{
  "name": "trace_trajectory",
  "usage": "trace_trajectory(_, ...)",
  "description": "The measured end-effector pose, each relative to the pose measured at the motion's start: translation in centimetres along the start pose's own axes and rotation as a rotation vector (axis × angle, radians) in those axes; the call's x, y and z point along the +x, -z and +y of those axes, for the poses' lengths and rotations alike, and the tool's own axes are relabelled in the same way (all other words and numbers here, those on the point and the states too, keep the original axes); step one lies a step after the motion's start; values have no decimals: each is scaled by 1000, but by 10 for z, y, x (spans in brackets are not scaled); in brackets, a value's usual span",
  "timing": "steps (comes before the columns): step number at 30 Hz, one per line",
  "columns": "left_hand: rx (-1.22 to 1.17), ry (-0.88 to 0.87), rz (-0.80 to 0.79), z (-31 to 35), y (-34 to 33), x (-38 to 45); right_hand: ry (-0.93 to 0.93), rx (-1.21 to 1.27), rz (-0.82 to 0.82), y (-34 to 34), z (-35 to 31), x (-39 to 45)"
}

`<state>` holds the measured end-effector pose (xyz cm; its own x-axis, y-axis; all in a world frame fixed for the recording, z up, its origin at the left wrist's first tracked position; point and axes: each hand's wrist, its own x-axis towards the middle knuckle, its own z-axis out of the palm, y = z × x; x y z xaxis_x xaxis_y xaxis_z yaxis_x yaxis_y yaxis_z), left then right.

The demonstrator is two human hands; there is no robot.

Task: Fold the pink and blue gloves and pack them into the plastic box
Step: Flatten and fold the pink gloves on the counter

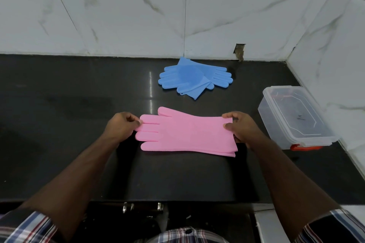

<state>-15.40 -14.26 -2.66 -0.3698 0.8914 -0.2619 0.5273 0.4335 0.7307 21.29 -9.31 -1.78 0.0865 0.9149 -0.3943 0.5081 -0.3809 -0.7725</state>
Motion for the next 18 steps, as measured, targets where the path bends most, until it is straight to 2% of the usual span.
trace_trajectory(4,-39,-11,44,1,1,1,31,40,43,-1,6,0)
trace_trajectory(7,-37,20,45,3,2,2,0,69,33,-2,6,0)
trace_trajectory(13,-2,-32,86,12,-3,-3,-21,107,17,-4,9,-4)
trace_trajectory(18,-53,-24,112,21,0,-3,-61,289,-5,-1,11,-7)
